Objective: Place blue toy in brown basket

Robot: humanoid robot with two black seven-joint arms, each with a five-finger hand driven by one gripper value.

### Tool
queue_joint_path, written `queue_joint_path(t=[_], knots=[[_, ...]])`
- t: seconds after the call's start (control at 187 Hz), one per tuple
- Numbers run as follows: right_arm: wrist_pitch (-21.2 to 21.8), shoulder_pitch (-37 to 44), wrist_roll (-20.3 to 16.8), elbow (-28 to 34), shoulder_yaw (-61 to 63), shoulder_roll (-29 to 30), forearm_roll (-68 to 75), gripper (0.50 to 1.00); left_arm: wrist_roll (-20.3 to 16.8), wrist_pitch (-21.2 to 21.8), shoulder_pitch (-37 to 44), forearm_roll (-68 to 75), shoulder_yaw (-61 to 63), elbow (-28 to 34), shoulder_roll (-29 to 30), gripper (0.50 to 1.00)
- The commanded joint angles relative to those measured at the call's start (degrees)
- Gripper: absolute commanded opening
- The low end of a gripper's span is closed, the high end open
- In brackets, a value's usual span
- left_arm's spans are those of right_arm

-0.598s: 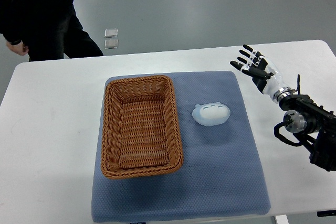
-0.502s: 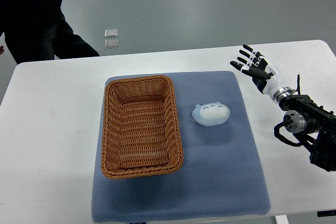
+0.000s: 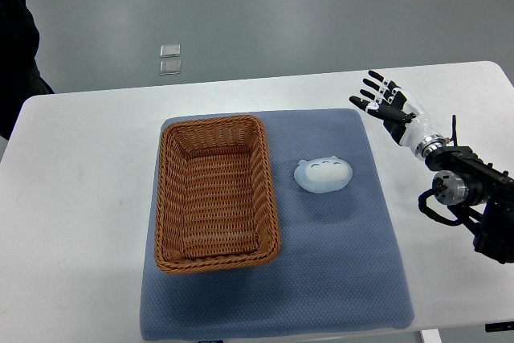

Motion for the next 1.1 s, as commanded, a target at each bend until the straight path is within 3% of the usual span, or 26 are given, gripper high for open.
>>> queue_joint_path(t=[0.0,0.491,0.849,1.094], knots=[[0.14,0.11,0.0,0.09,-0.11,-0.16,0.0,0.909,0.0,0.0,0.0,0.01,0.01,-0.05,0.0,1.0],[2.69,0.9,0.18,0.27,-0.28,-1.12,-6.06,0.907,0.0,0.0,-0.18,0.01,-0.08,-0.05,0.0,1.0],[7.08,1.07,3.34,0.88,-0.37,-1.65,-18.98,0.907,0.0,0.0,-0.44,0.1,0.01,-0.05,0.0,1.0],[10.07,1.07,5.01,8.44,-0.46,-5.69,-30.49,0.907,0.0,0.0,-0.44,0.01,0.18,0.04,0.0,1.0]])
